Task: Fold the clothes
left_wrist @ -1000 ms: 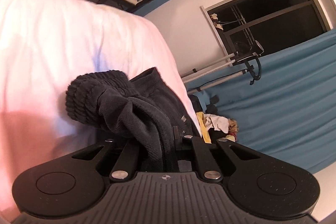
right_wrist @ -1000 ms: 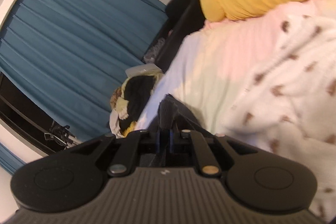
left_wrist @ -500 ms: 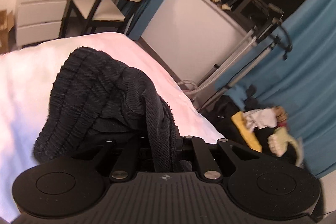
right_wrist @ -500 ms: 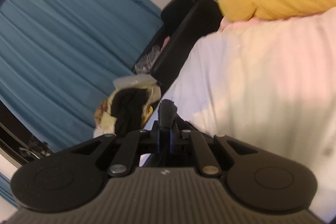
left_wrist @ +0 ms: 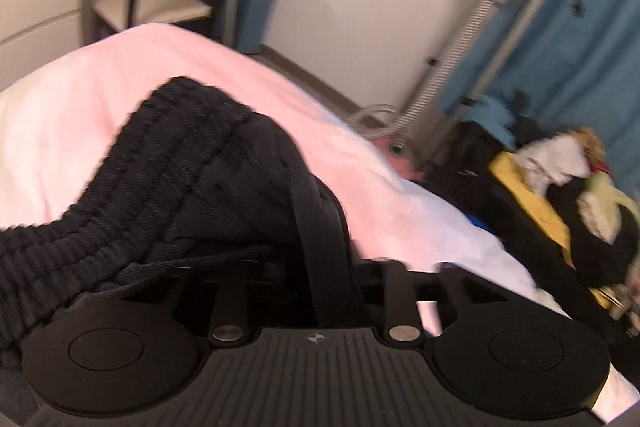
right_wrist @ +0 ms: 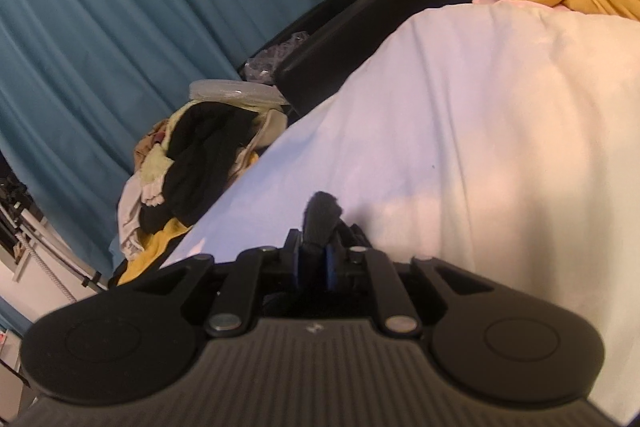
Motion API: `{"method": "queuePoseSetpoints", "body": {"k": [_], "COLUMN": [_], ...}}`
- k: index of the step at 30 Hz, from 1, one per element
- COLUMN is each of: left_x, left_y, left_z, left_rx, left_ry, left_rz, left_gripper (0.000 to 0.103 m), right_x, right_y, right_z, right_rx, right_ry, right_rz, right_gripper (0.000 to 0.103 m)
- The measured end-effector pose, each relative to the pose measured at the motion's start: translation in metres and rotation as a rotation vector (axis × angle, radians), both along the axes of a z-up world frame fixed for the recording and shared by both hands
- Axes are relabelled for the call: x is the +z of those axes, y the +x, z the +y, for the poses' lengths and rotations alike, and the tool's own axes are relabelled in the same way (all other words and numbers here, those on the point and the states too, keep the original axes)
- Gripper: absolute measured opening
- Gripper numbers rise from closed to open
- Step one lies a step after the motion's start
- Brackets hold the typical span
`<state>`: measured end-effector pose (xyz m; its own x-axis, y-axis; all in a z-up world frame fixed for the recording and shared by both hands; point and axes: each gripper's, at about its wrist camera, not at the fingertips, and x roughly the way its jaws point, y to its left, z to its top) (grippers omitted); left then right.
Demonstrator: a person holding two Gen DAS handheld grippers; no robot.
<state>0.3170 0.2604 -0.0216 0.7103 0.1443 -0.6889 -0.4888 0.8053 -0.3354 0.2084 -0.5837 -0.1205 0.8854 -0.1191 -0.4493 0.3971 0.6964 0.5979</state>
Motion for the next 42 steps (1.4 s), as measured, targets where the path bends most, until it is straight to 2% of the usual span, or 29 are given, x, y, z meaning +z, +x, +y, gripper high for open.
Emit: {"method": "queuePoseSetpoints", "body": {"k": [1, 2, 3, 4, 6, 8, 10, 14, 17, 21, 24, 26, 28, 31, 33, 36, 39, 41, 42], "left_x": [0.004, 0.008, 0.012, 0.016, 0.018, 0.016, 0.004, -0.037, -0.055, -0.060, -0.065, -0.069, -0.073, -0.076, -0.081, -0.084, -0.082, -0.080, -0.079], "left_y": [-0.012, -0.023, -0.036, -0.051, -0.087, -0.126, -0.159, -0.217, -0.239, -0.246, -0.238, -0.227, -0.213, -0.188, -0.175, -0.165, -0.153, -0.146, -0.143], "left_z": [-0.001, -0.002, -0.002, -0.002, 0.000, 0.005, 0.010, 0.017, 0.021, 0.022, 0.023, 0.024, 0.023, 0.026, 0.029, 0.029, 0.030, 0.033, 0.036], "left_rx": [-0.014, -0.029, -0.034, -0.030, -0.016, 0.009, 0.078, 0.206, 0.234, 0.171, 0.138, 0.118, 0.099, 0.054, 0.043, 0.029, 0.024, 0.030, 0.045], "left_ry": [-0.013, -0.026, -0.043, -0.063, -0.144, -0.239, -0.344, -0.583, -0.672, -0.663, -0.665, -0.662, -0.643, -0.600, -0.588, -0.552, -0.514, -0.496, -0.497], "left_rz": [-0.023, -0.045, -0.074, -0.110, -0.198, -0.280, -0.306, -0.325, -0.294, -0.268, -0.285, -0.286, -0.278, -0.274, -0.270, -0.271, -0.256, -0.251, -0.260], "left_gripper": [0.068, 0.071, 0.079, 0.087, 0.089, 0.091, 0.091, 0.091, 0.090, 0.089, 0.088, 0.087, 0.083, 0.083, 0.083, 0.083, 0.083, 0.079, 0.063], "right_x": [0.002, 0.004, 0.007, 0.010, 0.016, 0.023, 0.029, 0.042, 0.052, 0.046, 0.021, 0.002, -0.008, -0.013, -0.021, -0.026, -0.017, -0.011, -0.010], "right_y": [-0.003, -0.006, -0.015, -0.024, -0.043, -0.061, -0.079, -0.113, -0.133, -0.164, -0.176, -0.172, -0.165, -0.156, -0.143, -0.128, -0.114, -0.106, -0.104], "right_z": [0.001, 0.002, 0.010, 0.018, 0.034, 0.050, 0.066, 0.096, 0.110, 0.110, 0.106, 0.099, 0.090, 0.084, 0.083, 0.085, 0.088, 0.090, 0.092], "right_rx": [0.005, 0.009, -0.002, -0.014, -0.039, -0.063, -0.087, -0.109, -0.080, -0.109, -0.112, -0.081, -0.051, -0.052, -0.011, 0.003, 0.004, 0.014, 0.011], "right_ry": [-0.003, -0.006, 0.006, 0.019, 0.046, 0.073, 0.100, 0.167, 0.248, 0.403, 0.510, 0.585, 0.605, 0.562, 0.568, 0.505, 0.415, 0.350, 0.324], "right_rz": [-0.009, -0.017, -0.026, -0.035, -0.052, -0.070, -0.087, -0.102, -0.078, -0.102, -0.098, -0.080, -0.069, -0.060, -0.026, -0.020, -0.099, -0.151, -0.158], "right_gripper": [0.029, 0.038, 0.060, 0.075, 0.085, 0.085, 0.086, 0.087, 0.089, 0.092, 0.092, 0.092, 0.092, 0.092, 0.092, 0.093, 0.092, 0.082, 0.072]}}
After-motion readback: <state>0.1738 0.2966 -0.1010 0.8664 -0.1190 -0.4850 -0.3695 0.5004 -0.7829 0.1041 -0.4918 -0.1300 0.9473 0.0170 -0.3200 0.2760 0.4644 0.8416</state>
